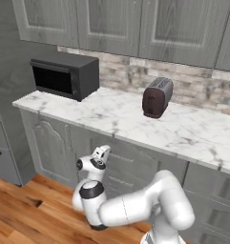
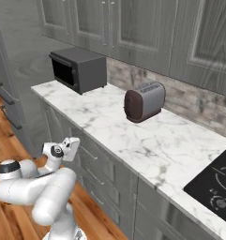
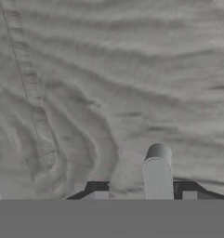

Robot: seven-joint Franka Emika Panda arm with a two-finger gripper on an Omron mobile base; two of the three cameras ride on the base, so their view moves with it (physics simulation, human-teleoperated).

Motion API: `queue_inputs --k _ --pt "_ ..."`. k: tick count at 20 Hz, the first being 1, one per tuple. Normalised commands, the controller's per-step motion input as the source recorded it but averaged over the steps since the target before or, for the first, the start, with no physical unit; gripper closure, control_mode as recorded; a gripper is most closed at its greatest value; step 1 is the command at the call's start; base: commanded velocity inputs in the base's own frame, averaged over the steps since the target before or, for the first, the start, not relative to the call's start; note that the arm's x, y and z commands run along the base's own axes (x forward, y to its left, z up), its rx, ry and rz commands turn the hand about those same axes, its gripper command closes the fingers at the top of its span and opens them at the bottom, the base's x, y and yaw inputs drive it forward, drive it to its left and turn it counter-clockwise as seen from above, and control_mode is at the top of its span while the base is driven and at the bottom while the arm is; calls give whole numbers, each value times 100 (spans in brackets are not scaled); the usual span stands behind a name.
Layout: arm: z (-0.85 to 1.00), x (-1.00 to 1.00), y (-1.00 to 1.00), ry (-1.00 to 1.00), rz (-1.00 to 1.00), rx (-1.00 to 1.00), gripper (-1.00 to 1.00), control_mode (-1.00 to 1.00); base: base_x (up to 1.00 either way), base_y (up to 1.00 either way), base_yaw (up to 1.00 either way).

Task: Take a straw from the drawer in front and place it inside the glass cup on the dining counter.

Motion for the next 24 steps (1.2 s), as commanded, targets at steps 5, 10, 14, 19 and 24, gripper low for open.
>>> queue_inputs --k 5,10,14,19,24 --pt "-100 -96 54 2 0 -1 100 -100 0 0 0" --pt "-100 -98 66 4 0 -2 100 -100 0 0 0" --pt "-100 -99 70 7 0 -1 100 -100 0 0 0" --pt "-100 -98 73 8 0 -1 100 -100 0 0 0" --pt "-100 -87 76 12 0 0 100 -100 0 0 0"
